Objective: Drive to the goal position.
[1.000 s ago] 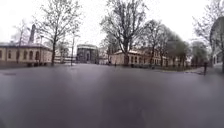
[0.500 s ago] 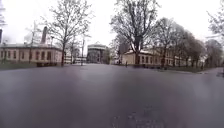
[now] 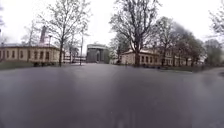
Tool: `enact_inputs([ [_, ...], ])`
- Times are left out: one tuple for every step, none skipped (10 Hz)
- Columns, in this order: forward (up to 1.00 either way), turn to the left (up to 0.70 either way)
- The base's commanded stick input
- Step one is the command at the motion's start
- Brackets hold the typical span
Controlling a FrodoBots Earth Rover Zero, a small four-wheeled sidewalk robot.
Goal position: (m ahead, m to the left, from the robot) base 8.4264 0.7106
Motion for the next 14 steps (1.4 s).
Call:
enact_inputs([
  [1.00, 0.00],
  [1.00, 0.00],
  [1.00, 0.00],
  [1.00, 0.00],
  [1.00, 0.00],
  [1.00, 0.00],
  [1.00, 0.00],
  [1.00, 0.00],
  [1.00, 0.00],
  [1.00, 0.00],
  [1.00, 0.00],
  [1.00, 0.00],
  [1.00, 0.00],
  [1.00, 0.00],
])
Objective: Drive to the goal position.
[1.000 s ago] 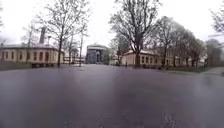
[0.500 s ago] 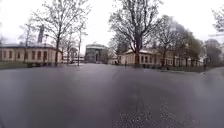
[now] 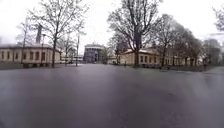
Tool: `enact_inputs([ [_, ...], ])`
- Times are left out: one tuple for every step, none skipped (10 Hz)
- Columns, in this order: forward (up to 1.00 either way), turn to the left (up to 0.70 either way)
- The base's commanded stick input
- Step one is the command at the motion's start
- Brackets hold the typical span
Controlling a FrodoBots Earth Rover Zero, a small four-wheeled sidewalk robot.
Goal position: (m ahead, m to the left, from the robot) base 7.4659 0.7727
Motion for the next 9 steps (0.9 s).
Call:
enact_inputs([
  [1.00, 0.00],
  [1.00, 0.00],
  [1.00, 0.23],
  [1.00, 0.40],
  [1.00, 0.40],
  [1.00, 0.40],
  [1.00, 0.00],
  [1.00, 0.00],
  [1.00, 0.00],
])
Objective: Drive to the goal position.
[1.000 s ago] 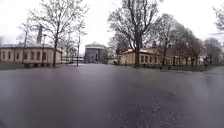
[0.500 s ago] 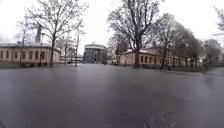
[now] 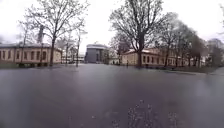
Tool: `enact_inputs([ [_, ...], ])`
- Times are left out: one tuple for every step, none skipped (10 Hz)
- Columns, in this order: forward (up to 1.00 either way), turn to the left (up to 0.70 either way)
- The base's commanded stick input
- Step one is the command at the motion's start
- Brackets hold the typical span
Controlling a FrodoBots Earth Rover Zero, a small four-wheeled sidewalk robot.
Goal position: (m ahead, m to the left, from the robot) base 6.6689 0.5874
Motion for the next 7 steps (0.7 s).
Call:
enact_inputs([
  [1.00, 0.00],
  [1.00, 0.00],
  [1.00, 0.00],
  [1.00, 0.00],
  [1.00, 0.00],
  [1.00, 0.00],
  [1.00, 0.00],
])
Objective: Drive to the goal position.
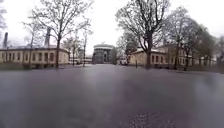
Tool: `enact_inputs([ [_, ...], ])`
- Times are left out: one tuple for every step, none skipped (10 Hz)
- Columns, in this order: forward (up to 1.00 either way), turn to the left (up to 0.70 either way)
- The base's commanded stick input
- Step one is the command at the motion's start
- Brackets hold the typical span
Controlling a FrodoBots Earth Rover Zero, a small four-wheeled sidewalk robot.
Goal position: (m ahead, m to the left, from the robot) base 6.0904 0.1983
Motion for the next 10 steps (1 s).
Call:
enact_inputs([
  [1.00, 0.00],
  [1.00, 0.00],
  [1.00, 0.00],
  [1.00, 0.00],
  [1.00, 0.00],
  [1.00, 0.00],
  [1.00, 0.00],
  [1.00, 0.00],
  [1.00, 0.00],
  [1.00, 0.00],
])
